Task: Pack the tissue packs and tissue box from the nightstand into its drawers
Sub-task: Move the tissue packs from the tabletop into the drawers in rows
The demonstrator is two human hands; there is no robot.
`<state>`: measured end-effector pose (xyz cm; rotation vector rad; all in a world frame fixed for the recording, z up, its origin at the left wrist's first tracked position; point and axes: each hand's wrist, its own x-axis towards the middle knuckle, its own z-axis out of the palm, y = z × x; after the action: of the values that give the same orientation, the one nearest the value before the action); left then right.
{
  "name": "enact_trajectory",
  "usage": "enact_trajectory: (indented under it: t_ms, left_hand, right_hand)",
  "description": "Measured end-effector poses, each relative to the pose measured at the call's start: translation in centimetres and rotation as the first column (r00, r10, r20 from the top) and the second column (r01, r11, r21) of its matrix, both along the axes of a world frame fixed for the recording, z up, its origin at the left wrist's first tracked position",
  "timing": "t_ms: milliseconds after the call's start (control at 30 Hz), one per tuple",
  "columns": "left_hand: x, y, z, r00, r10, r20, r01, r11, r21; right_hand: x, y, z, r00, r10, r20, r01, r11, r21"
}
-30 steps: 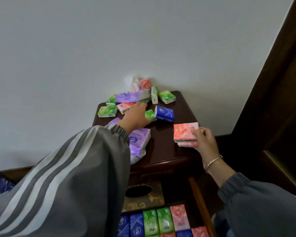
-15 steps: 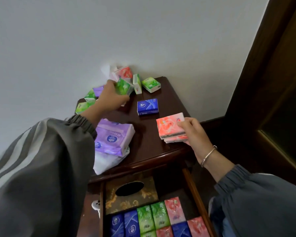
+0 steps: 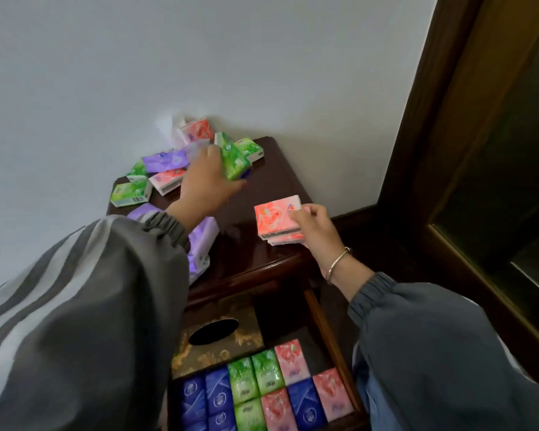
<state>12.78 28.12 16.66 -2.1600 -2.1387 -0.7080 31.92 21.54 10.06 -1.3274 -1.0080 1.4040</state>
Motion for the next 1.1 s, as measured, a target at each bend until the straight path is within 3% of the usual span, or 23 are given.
enact_trajectory:
  t_ms: [100, 167, 267, 400, 467, 533, 633, 733, 933, 1100]
  left_hand:
    - [0.0, -4.6, 3.1, 0.937, 0.072, 0.342, -0.129, 0.981, 0.147]
    - [-0.4, -9.4, 4.3, 0.869, 0.028, 0.494, -0.141, 0.971, 0.193]
    - [-1.4, -17.8, 3.7, 0.775, -0.034, 0.631, -0.095, 0.981, 0.169]
    - [-2.9, -26.9, -2.9, 0.610, 0.107, 0.785, -0.098, 0.993, -0.059]
    - [-3.1, -30.0, -7.0, 0.550, 0.237, 0.801, -0.127, 0.972, -0.200]
    - [-3.0, -32.0, -10.7, 0.519, 0.350, 0.780, -0.150, 0.935, -0.321]
    - [-3.1, -32.9, -14.6, 0.515, 0.439, 0.736, -0.158, 0.893, -0.422]
    - [-3.8, -32.4, -16.3, 0.527, 0.465, 0.711, -0.150, 0.875, -0.461]
    - [-5.6, -31.8, -17.4, 0.455, 0.547, 0.703, -0.225, 0.834, -0.504]
    - [-5.7, -31.2, -17.5, 0.446, 0.545, 0.710, -0.230, 0.836, -0.498]
  right_hand:
    - [0.6, -0.9, 0.2, 0.970, 0.022, -0.241, -0.030, 0.999, -0.033]
    - [1.6, -2.2, 0.5, 0.946, 0.074, -0.317, -0.093, 0.995, -0.044]
    - [3.2, -5.2, 0.8, 0.929, 0.263, -0.262, -0.284, 0.958, -0.046]
    - [5.0, -8.7, -0.5, 0.862, 0.506, -0.028, -0.504, 0.851, -0.144]
    - [5.6, -9.5, -2.0, 0.790, 0.576, 0.210, -0.536, 0.815, -0.220]
    - [5.7, -9.4, -3.8, 0.635, 0.603, 0.483, -0.542, 0.793, -0.278]
    - [4.9, -8.8, -6.8, 0.431, 0.578, 0.693, -0.510, 0.790, -0.341]
    - [3.7, -8.3, -9.3, 0.296, 0.548, 0.782, -0.483, 0.792, -0.373]
    - [1.4, -6.5, -12.3, 0.077, 0.567, 0.820, -0.557, 0.707, -0.436]
    - [0.0, -4.5, -13.5, -0.020, 0.624, 0.781, -0.615, 0.608, -0.502]
